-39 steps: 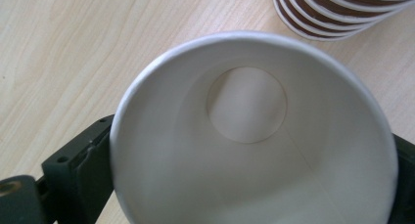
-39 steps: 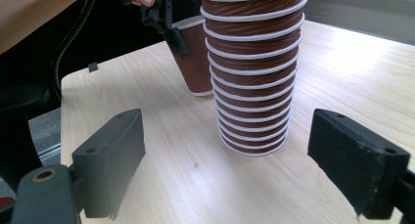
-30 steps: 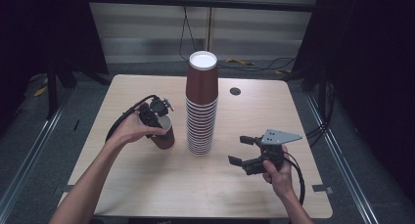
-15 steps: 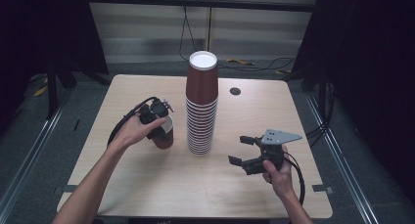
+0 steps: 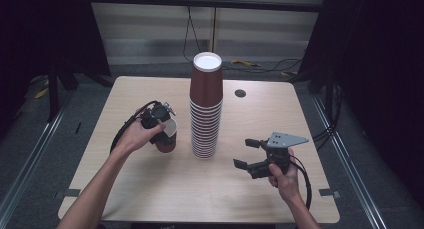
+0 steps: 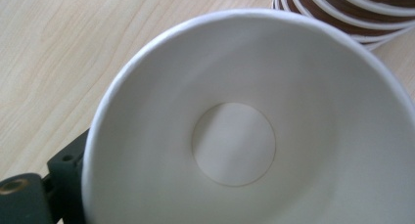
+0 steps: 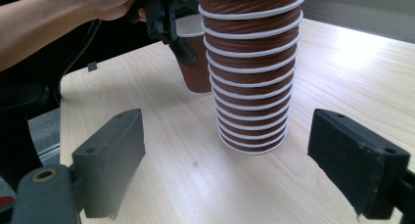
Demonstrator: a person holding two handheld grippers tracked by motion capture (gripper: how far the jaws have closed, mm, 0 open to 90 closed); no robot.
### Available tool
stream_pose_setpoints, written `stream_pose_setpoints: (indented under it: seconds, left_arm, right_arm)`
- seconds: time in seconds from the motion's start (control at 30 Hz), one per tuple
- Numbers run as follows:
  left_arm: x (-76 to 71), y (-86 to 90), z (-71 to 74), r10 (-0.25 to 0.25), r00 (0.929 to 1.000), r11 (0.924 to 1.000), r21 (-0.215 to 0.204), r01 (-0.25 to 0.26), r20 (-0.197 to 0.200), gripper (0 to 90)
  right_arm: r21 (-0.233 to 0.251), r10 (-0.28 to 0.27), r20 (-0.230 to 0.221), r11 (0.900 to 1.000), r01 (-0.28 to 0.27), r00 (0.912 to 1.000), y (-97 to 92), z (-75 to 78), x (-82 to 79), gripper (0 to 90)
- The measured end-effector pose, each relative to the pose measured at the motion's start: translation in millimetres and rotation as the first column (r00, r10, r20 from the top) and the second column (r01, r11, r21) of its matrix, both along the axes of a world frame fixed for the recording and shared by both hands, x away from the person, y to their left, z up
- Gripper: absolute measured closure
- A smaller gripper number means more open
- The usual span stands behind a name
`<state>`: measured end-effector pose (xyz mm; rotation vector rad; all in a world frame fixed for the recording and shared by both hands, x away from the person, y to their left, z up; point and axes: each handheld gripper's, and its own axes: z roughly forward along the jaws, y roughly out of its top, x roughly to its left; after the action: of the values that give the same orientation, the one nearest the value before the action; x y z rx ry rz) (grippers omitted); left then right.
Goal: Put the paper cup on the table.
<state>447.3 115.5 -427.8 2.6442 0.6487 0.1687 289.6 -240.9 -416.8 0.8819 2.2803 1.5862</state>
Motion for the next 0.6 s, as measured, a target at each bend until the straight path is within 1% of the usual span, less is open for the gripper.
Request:
stream_pose_setpoints:
  seconds: [0.03,0.07,0.1,0.13,0.17,0.27,0.3,0.33,0.37,0.43,0.47,0.5,0.57,0.6]
  left_arm:
    - [0.1,0.9,-0.4,0.003,1.0,1.0,-0.002,-0.003,-0.002,5.1]
    - [-0.8,1.7,-1.3,0.009,1.0,0.9998,-0.016,-0.009,-0.002,5.4]
    - [-1.6,2.6,-1.5,0.005,1.0,0.9998,-0.022,-0.005,-0.001,5.7]
    - [-3.3,2.9,-2.3,0.015,0.9999,0.9994,-0.03,-0.015,0.002,6.2]
    - [-3.7,3.5,-2.4,0.01,0.9999,0.9997,-0.024,-0.01,0.007,6.4]
    - [-4.5,7.2,-4.6,0.023,0.9995,0.9991,-0.035,-0.023,0.022,6.3]
    - [-4.7,8.7,-5.9,0.02,0.9996,0.9987,-0.047,-0.019,0.018,6.1]
    - [-6.0,9.9,-7.7,0.033,0.9993,0.9973,-0.067,-0.032,0.017,6.1]
    - [-6.1,11.1,-8.0,0.032,0.9993,0.9972,-0.068,-0.031,0.019,5.9]
    - [-7.2,12.8,-10.2,0.036,0.9991,0.9955,-0.089,-0.034,0.022,5.2]
    - [-7.1,14.4,-11.4,0.038,0.999,0.9935,-0.108,-0.036,0.021,5.4]
    - [-6.6,15.5,-11.5,0.029,0.9994,0.9938,-0.108,-0.027,0.019,5.5]
    - [-8.2,16.4,-12.8,0.039,0.9991,0.9914,-0.126,-0.036,0.018,5.5]
    - [-8.0,17.0,-12.6,0.028,0.9995,0.9928,-0.117,-0.026,0.017,5.4]
  right_arm:
    - [0.002,-0.003,-0.003,1.0,0.003,1.0,-0.2,-0.4,0.3,13.7]
    - [0.002,-0.003,-0.004,1.0,0.003,1.0,-0.2,-0.6,0.3,13.7]
    - [0.0,-0.001,-0.003,1.0,0.001,1.0,-0.1,-0.8,0.0,13.7]
    - [-0.001,0.0,-0.003,1.0,0.0,1.0,0.0,-0.8,-0.2,13.7]
    - [0.0,0.0,-0.004,1.0,0.0,1.0,0.0,-0.6,-0.4,13.7]
    - [0.002,-0.001,-0.003,1.0,0.001,1.0,0.0,-0.7,-0.1,13.7]
    - [0.0,0.0,-0.003,1.0,0.0,1.0,0.1,-0.8,0.0,13.7]
    - [-0.002,0.001,-0.004,1.0,-0.001,1.0,0.3,-1.0,-0.1,13.7]
    - [-0.003,0.0,-0.004,1.0,0.0,1.0,0.3,-1.1,-0.2,13.7]
    - [-0.002,0.0,-0.004,1.0,0.0,1.0,0.3,-1.0,-0.2,13.7]
    - [-0.002,0.0,-0.004,1.0,0.0,1.0,0.4,-1.0,-0.2,13.7]
    - [-0.002,0.001,-0.002,1.0,-0.001,1.0,0.6,-1.2,-0.1,13.7]
    - [-0.003,0.002,-0.004,1.0,-0.002,1.0,1.0,-1.2,-0.4,13.7]
    - [-0.003,0.002,-0.004,1.0,-0.002,1.0,1.1,-1.3,-0.5,13.7]
